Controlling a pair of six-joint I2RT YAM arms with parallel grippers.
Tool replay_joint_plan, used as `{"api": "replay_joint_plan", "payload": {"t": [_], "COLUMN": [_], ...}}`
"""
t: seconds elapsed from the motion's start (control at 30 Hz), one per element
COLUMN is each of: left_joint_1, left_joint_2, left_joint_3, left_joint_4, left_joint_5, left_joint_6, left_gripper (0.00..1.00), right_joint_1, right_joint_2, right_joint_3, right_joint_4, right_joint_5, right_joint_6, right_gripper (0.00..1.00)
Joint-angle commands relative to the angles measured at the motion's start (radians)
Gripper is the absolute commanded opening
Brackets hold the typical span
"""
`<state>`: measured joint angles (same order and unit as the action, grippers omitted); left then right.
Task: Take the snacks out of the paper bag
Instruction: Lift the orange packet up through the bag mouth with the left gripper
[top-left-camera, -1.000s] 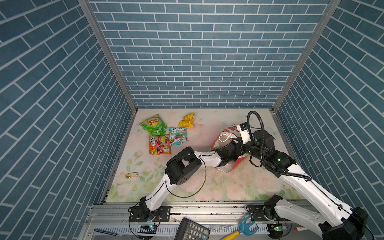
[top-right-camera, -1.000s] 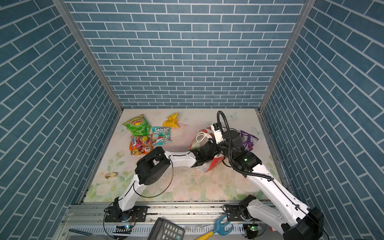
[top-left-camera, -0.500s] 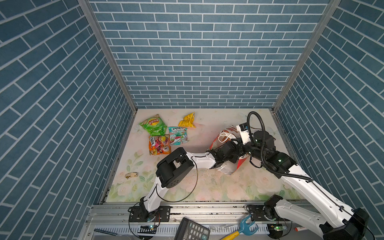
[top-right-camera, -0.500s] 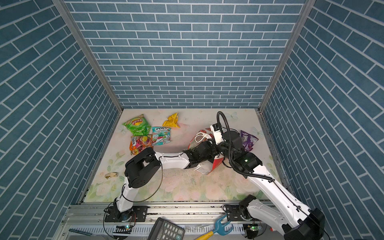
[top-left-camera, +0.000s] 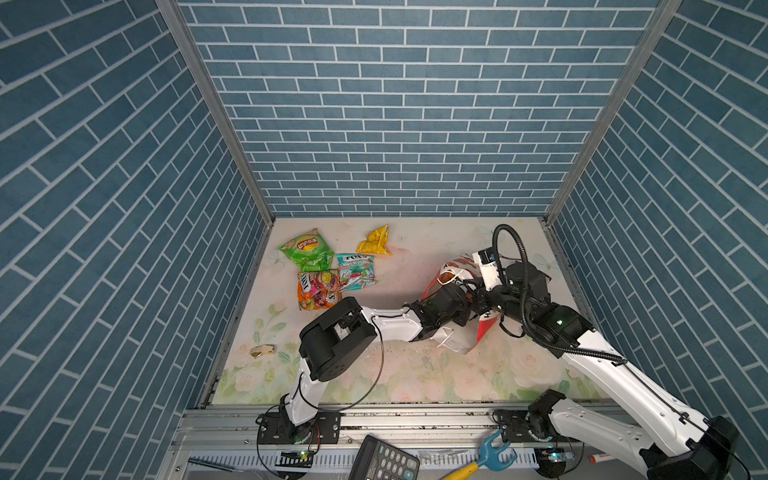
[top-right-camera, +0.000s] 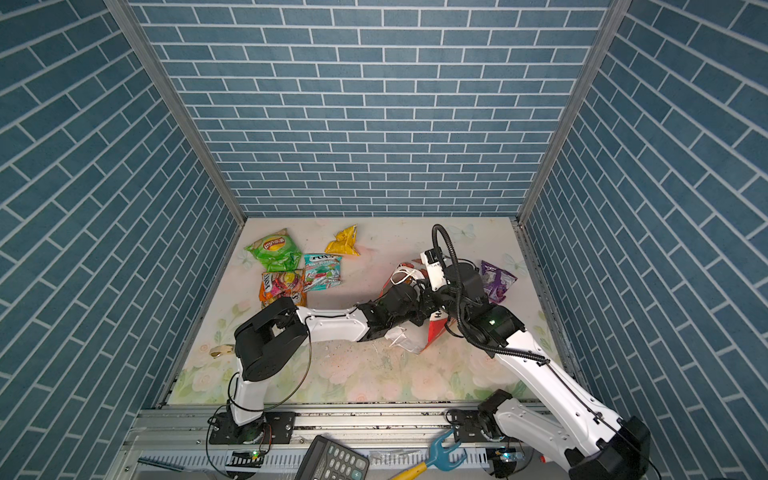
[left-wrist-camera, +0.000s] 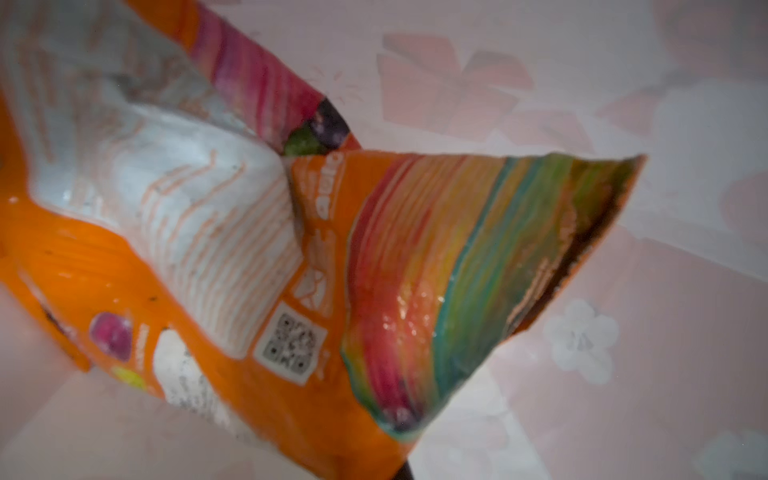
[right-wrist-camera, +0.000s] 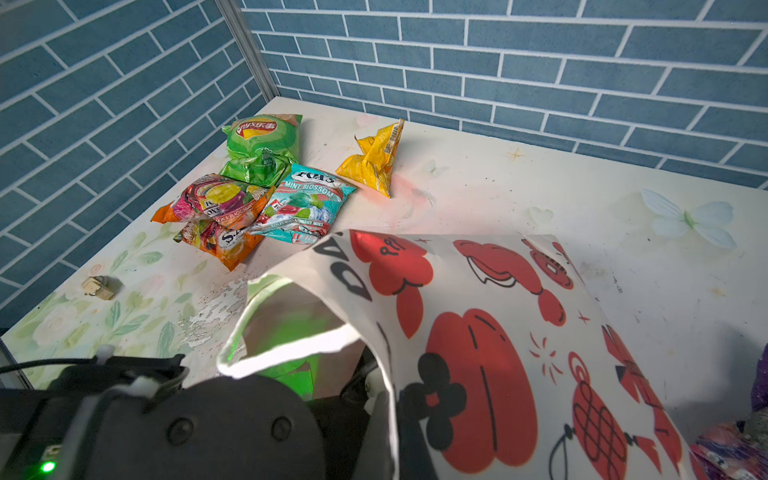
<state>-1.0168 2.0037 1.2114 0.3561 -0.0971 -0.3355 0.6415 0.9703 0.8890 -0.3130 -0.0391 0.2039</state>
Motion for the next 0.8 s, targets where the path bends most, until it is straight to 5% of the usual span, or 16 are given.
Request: {"api": "replay_joint_plan", "payload": {"t": [0.0,0.77], "left_joint_1": [0.007,0.009], "left_joint_2": [-0.075,-0.426], "left_joint_3": [-0.029,-0.255], "left_joint_4": [0.056,0.023], "left_joint_5": [-0.037,-0.157], "left_joint_6": [0.016,0.071], "left_gripper": [0.0,0.0], "right_joint_1": [0.001,0.002], "right_joint_2": [0.017,0.146], "right_joint_3": [0.011,0.108], "right_joint_4": [-0.009,0.002], "right_joint_5": [0.045,0.174], "right_joint_6": [0.015,0.065], "right_gripper": [0.0,0.0]}}
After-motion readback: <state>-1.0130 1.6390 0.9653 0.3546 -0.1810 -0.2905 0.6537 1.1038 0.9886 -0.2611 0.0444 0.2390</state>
